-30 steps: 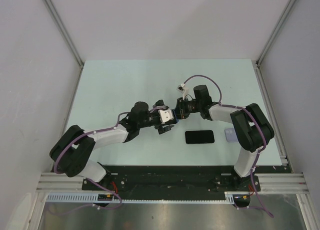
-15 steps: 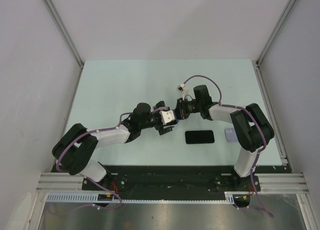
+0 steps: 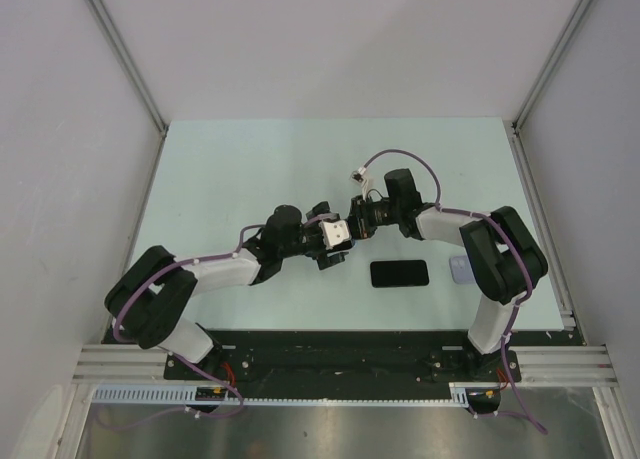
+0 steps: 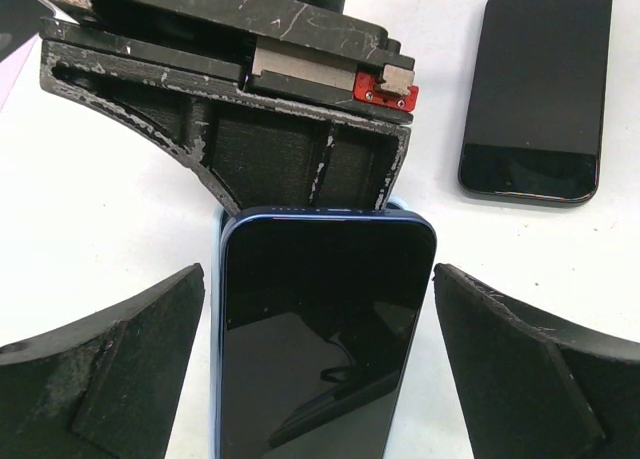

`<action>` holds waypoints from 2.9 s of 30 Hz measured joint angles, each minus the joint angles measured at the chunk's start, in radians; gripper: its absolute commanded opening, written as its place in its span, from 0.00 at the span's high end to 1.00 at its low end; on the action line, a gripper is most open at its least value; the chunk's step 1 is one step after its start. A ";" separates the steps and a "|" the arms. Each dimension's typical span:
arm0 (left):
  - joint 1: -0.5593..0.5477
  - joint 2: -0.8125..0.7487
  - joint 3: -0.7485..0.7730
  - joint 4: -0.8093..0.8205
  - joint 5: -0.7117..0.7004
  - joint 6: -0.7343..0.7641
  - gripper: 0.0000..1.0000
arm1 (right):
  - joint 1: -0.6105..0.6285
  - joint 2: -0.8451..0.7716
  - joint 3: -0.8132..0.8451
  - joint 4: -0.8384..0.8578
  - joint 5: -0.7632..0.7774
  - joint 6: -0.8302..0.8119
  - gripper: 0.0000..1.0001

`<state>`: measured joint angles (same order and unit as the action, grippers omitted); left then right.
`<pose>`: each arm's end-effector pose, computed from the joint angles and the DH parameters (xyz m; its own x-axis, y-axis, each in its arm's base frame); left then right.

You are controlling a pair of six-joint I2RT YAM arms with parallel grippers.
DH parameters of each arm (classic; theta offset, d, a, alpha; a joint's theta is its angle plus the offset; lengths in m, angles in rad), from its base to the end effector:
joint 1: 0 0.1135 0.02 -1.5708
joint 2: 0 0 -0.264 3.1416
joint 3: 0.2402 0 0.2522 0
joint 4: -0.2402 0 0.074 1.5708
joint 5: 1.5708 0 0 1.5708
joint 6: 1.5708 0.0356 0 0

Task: Take the phone out of the phone case
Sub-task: Remove the phone case from the phone.

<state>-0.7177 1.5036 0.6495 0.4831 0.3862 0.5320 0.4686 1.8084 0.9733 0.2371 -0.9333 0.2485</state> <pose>0.2233 -0.2127 0.1928 0.2078 0.4423 -0.8724 0.8915 0.2815 0.3551 0.3169 0.1925 0.1752 -0.6987 -0.1896 -0.6898 -0.7113 0.2865 0.6418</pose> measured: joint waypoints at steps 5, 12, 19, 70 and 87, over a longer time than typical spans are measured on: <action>0.000 0.003 0.000 0.000 0.000 0.000 0.05 | 0.000 0.000 0.002 -0.001 0.000 0.000 1.00; 0.000 0.011 0.000 0.002 0.000 0.000 0.25 | 0.000 0.000 0.002 -0.006 -0.002 0.000 1.00; 0.000 0.012 0.000 0.007 -0.002 -0.006 0.49 | 0.000 0.000 0.002 -0.017 -0.003 -0.014 1.00; 0.040 0.003 0.000 0.029 0.065 -0.131 1.00 | -0.031 0.033 0.023 -0.019 -0.037 0.014 1.00; 0.056 -0.060 -0.032 0.057 0.119 -0.159 1.00 | -0.164 0.069 0.024 -0.021 0.086 0.032 1.00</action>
<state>-0.6621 1.4433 0.6170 0.5400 0.5056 0.3725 0.3050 1.8778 0.9974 0.2157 -0.8471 0.2802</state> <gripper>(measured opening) 0.700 0.154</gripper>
